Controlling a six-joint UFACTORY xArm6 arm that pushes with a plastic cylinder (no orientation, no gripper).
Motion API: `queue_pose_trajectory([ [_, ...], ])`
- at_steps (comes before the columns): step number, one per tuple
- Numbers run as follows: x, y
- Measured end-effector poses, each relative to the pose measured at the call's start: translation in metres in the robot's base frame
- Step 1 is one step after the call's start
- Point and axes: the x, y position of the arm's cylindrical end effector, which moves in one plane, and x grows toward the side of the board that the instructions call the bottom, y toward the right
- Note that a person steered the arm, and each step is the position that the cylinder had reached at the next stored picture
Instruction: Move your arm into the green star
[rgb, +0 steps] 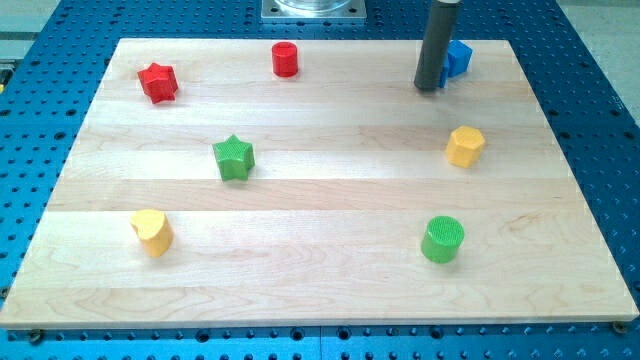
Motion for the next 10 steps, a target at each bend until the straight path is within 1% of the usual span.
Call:
queue_pose_trajectory([
  [1,0.037,-0.004],
  [2,0.073,-0.046],
  [3,0.082,-0.052],
  [7,0.088,-0.052],
  [9,0.125,-0.057],
  [10,0.176,-0.077],
])
